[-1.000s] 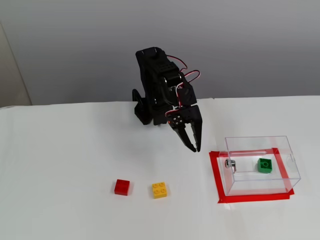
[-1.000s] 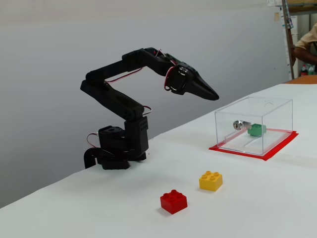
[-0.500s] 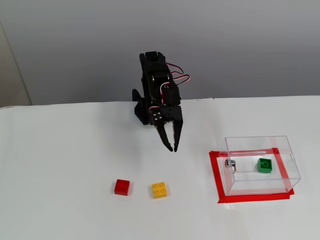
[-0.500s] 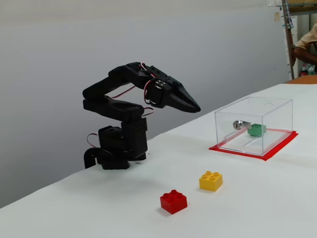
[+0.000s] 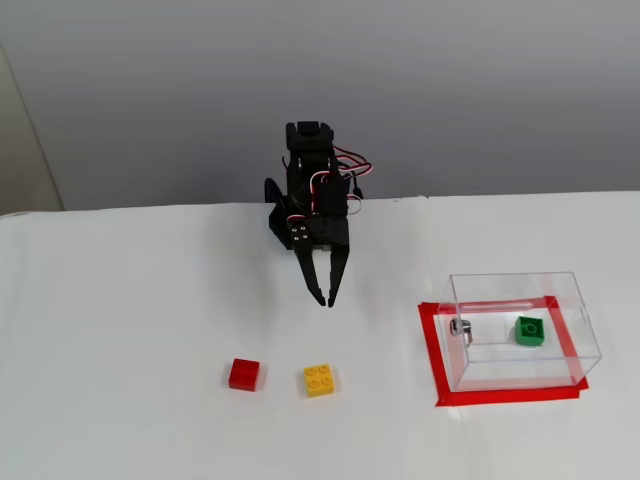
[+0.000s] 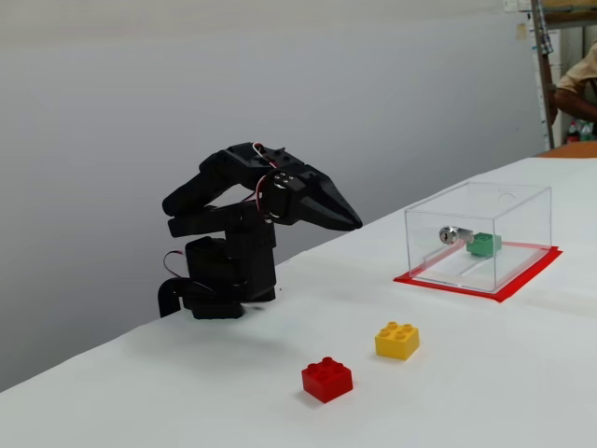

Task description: Pick the green lego brick and place it into the transparent box

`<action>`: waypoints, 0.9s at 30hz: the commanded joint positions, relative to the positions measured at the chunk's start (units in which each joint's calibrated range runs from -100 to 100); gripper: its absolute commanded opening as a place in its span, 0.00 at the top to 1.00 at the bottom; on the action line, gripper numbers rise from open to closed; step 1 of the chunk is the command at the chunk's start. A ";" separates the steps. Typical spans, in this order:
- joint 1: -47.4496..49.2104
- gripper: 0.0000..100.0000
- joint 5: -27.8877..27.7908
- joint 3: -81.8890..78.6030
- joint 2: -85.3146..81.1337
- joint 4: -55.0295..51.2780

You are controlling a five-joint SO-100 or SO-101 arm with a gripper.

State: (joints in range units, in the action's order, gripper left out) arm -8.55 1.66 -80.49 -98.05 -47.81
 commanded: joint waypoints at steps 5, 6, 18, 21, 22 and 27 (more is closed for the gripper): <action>-4.28 0.99 -0.10 -5.94 -1.61 0.56; -4.58 0.99 -0.10 -6.67 -1.69 0.56; -3.99 0.99 -0.15 -14.17 -1.69 0.30; -3.99 0.99 -0.15 -15.26 -1.69 -0.23; -3.91 0.99 -0.15 -15.71 -1.69 -0.23; -2.21 0.99 -0.20 -16.88 -1.69 -0.31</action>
State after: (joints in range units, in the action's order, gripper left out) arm -11.75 1.66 -96.73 -99.24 -47.81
